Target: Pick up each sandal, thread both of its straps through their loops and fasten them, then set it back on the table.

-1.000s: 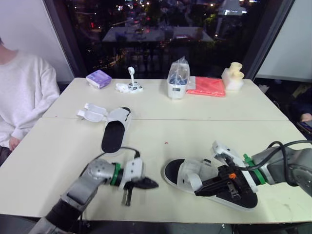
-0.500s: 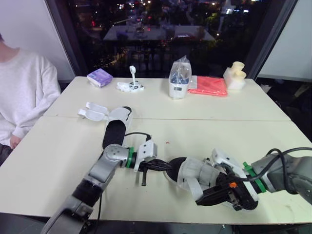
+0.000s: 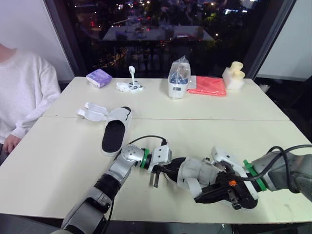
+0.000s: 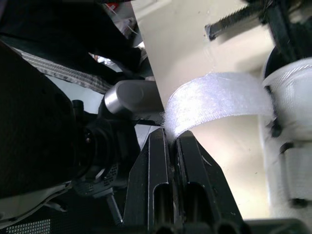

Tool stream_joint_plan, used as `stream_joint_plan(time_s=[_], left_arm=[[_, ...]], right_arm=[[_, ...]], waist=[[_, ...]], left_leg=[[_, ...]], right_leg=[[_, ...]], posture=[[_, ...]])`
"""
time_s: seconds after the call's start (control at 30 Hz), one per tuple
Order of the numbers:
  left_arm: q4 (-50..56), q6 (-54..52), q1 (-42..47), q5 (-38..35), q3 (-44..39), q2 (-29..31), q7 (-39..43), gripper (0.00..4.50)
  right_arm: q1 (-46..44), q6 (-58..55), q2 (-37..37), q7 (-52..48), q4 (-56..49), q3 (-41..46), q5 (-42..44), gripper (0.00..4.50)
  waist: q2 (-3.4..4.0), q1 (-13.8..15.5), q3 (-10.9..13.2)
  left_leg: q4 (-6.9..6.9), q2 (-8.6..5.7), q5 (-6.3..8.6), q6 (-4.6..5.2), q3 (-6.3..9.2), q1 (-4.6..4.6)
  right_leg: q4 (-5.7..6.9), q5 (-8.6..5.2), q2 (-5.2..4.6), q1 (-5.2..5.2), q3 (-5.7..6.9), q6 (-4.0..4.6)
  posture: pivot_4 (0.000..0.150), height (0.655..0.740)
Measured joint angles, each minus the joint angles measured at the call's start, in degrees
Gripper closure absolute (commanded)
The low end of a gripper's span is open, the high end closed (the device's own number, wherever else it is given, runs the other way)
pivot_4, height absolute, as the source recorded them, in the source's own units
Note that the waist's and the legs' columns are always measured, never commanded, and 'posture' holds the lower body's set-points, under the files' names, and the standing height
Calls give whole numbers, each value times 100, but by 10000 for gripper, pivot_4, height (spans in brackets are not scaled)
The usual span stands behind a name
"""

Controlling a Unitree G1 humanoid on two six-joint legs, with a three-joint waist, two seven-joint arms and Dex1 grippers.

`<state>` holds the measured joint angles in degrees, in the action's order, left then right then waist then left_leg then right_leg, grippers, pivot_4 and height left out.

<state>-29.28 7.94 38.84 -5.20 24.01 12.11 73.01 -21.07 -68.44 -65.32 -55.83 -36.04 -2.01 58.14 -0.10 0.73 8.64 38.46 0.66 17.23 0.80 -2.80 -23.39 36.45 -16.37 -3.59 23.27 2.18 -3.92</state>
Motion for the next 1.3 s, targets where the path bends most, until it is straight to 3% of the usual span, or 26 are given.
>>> stream_joint_plan(time_s=[0.83, 0.93, 1.17, 1.3], left_arm=[[249, 522, -209, 273, 206, 100, 137, 45000], [249, 536, -209, 285, 213, 101, 137, 45000], [274, 580, -210, 322, 222, 119, 165, 45000], [282, 604, -215, 340, 222, 118, 164, 45000]], right_arm=[[-1118, -147, 1175, 549, 2001, -618, -1030, 44308], [-1159, -127, 1320, 646, 2180, -651, -1198, 35563], [-1198, -134, 1498, 952, 2506, -648, -1643, 470], [-1231, -131, 1748, 1072, 2738, -648, -1817, 470]], waist=[[3, -9, -4], [3, -8, -4], [2, -12, -6], [2, -9, -6]], left_leg=[[67, 6, 8, 13, 2, -1], [68, 6, 8, 13, 2, -1], [67, 6, 8, 13, 2, 0], [68, 5, 8, 13, 1, 0]], right_leg=[[55, -1, -7, -3, -5, 2], [55, -1, -8, -4, -5, 2], [56, -1, -7, -3, -5, 2], [59, -1, -7, -3, -5, 2]], posture=[[1500, 7400], [1500, 7400], [1500, 7400], [1500, 7400]])
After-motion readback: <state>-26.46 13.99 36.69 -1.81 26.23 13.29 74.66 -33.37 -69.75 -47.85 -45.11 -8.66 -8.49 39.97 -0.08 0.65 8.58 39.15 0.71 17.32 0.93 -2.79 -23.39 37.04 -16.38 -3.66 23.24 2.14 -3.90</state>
